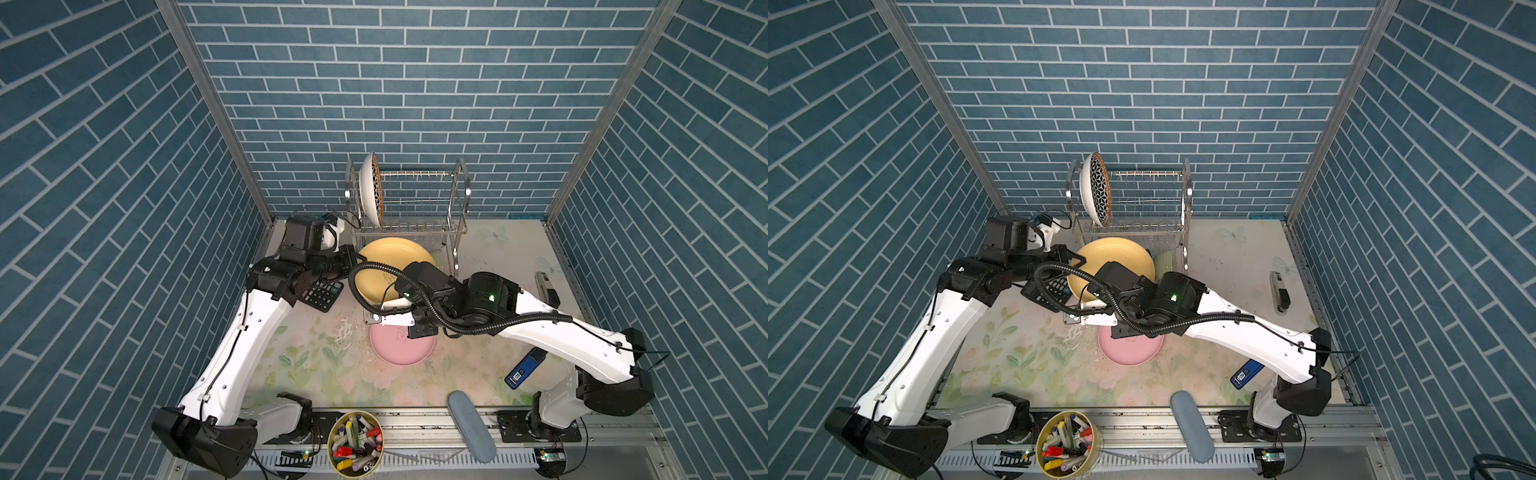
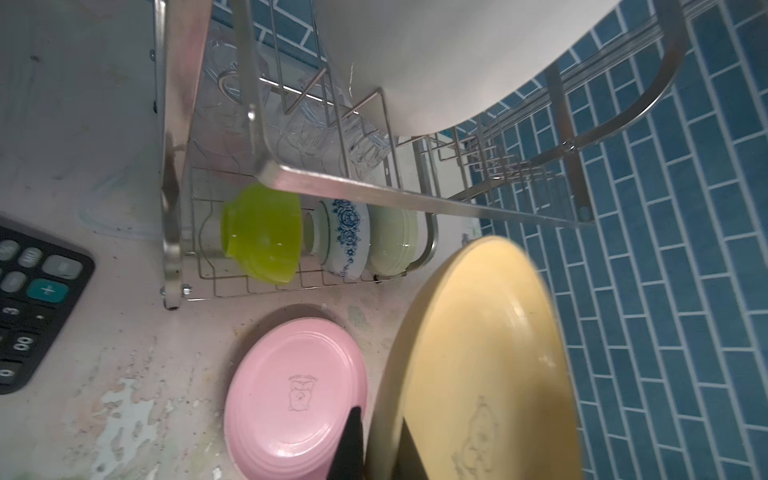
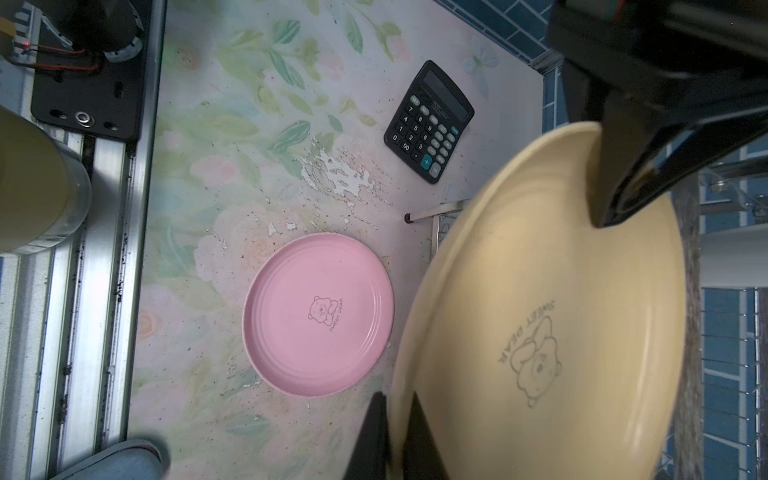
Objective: Unload the mixed dishes from the dish rack
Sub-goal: 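Grasp the yellow plate rim with the left gripper while the right holds it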
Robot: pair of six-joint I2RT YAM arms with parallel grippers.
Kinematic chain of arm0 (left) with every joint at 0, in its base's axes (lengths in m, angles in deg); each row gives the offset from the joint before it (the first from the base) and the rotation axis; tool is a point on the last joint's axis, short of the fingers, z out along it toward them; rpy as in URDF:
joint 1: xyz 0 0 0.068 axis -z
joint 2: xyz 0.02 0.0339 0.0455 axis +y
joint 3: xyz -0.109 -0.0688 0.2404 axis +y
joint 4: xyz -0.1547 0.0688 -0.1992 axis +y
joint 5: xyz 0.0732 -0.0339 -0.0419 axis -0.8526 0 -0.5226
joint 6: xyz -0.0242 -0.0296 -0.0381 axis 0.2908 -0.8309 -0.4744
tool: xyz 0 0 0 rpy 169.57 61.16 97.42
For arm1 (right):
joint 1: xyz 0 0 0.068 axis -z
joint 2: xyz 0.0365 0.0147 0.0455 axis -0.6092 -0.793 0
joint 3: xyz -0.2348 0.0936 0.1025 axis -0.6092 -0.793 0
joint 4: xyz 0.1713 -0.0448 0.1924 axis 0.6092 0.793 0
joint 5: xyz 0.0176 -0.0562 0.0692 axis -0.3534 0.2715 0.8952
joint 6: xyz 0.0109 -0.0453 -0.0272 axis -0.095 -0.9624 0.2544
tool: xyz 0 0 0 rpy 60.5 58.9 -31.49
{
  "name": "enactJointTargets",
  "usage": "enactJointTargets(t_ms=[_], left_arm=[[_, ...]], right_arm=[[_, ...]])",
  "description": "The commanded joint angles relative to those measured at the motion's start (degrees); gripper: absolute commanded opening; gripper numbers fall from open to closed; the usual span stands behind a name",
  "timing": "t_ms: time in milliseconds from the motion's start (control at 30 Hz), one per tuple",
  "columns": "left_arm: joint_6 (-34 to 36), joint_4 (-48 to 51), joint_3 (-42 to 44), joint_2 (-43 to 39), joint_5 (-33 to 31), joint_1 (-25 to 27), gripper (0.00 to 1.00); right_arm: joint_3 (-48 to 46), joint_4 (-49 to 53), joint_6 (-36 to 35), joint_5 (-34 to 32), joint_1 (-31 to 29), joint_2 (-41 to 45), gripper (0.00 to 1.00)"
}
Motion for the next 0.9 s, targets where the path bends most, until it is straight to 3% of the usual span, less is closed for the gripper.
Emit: enactJointTargets(t_ms=[0,133,200,367,533,667,867], left_arm=[[-0.1,-3.0,1.1,-1.1,2.7,-0.1,0.05],[-0.7,-5.3,2.2,-1.6,3.3,-0.1,0.02],[-0.7,-6.1,2.8,-1.9,3.2,-0.1,0.01],[-0.3,-7.4,4.2,-2.7,0.6,-0.1,0.00],[0.9,-8.2,6.0,-3.9,-2.2,-0.1,0.00],[1.0,-9.5,8.2,-5.7,-4.1,-0.1,0.00],[1.3,-10.0,8.9,-6.1,-4.5,-0.1,0.00]], right_arm=[[-1.2,-1.2,-0.6,1.0,0.3,2.1,0.30],[-2.0,-2.2,0.2,2.4,0.5,2.9,0.49],[-2.6,-2.5,1.1,4.2,0.8,3.6,0.53],[-3.2,-2.8,4.7,16.0,3.7,7.4,0.56],[-7.1,-8.6,10.7,31.6,11.2,14.7,0.55],[-11.5,-16.6,22.8,31.2,17.7,19.2,0.55],[-12.0,-16.1,38.0,30.3,27.2,17.5,0.54]])
